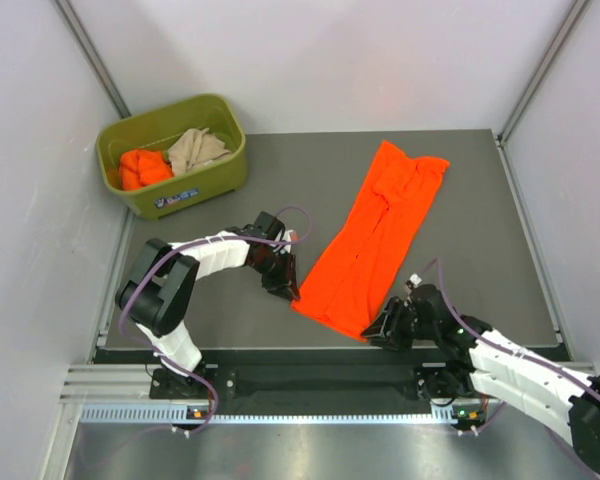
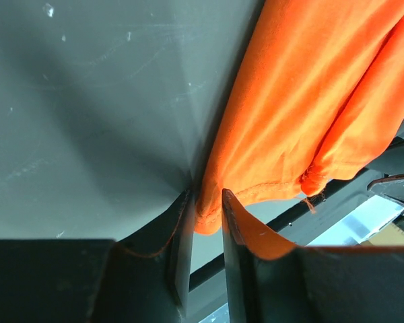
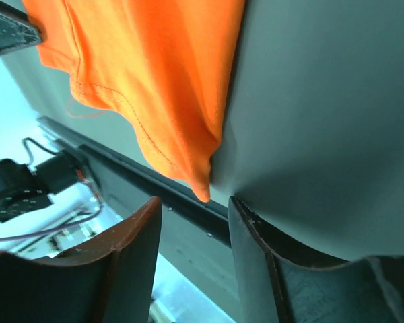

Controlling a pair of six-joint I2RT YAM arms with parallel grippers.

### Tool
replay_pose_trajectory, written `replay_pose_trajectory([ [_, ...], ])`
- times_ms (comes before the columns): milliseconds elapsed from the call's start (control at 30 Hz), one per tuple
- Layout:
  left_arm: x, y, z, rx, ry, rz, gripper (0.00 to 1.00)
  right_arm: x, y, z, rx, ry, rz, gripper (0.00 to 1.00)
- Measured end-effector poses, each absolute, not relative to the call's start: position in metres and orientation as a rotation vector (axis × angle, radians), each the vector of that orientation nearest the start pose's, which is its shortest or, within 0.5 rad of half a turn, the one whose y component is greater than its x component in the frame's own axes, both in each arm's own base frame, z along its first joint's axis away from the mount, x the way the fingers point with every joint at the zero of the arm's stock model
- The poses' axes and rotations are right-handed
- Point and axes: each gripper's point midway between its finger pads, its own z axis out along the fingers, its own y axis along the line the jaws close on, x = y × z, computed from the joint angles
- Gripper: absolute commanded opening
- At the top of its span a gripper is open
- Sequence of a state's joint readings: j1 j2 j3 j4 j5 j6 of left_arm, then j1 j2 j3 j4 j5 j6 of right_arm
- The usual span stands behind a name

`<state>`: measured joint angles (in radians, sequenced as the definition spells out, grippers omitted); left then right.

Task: Fold and stack the t-shirts
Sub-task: Fold the tshirt

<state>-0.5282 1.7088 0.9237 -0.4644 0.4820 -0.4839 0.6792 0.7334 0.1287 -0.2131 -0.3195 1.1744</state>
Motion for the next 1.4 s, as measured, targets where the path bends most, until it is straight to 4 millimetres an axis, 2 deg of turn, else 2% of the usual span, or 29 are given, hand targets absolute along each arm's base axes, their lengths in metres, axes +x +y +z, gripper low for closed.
replay_pose_trajectory([
  [200,0.214,-0.24,0.023,0.184,2.97,-0.875,0.3,0.104,0.209,0.019,0.571,2.673,1.19,0.41],
  [400,0.21,-0.24,0.022,0.19,2.979,-0.892,0.3,0.109,0.214,0.019,0.608,2.699,1.174,0.37],
  [733,0.208,-0.241,0.023,0.201,2.98,-0.919,0.31,0.113,0.204,0.02,0.735,2.621,1.157,0.43],
  [933,0.208,-0.242,0.024,0.208,2.98,-0.925,0.25,0.115,0.205,0.019,0.767,2.63,1.146,0.42],
  [1033,0.207,-0.242,0.022,0.209,2.986,-0.927,0.19,0.118,0.207,0.017,0.783,2.651,1.124,0.37],
  [1067,0.207,-0.242,0.021,0.208,2.988,-0.926,0.07,0.119,0.209,0.017,0.784,2.655,1.122,0.22],
  [1100,0.206,-0.242,0.02,0.206,2.993,-0.926,0.0,0.12,0.21,0.016,0.779,2.661,1.117,0.14],
  [1133,0.206,-0.242,0.02,0.204,2.995,-0.927,0.0,0.119,0.209,0.011,0.782,2.679,1.094,0.0],
  [1300,0.206,-0.24,0.02,0.209,2.993,-0.918,0.0,0.117,0.215,0.011,0.712,2.735,1.058,0.0],
  [1400,0.205,-0.238,0.027,0.21,2.972,-0.908,0.0,0.108,0.213,0.011,0.631,2.769,1.005,0.0],
])
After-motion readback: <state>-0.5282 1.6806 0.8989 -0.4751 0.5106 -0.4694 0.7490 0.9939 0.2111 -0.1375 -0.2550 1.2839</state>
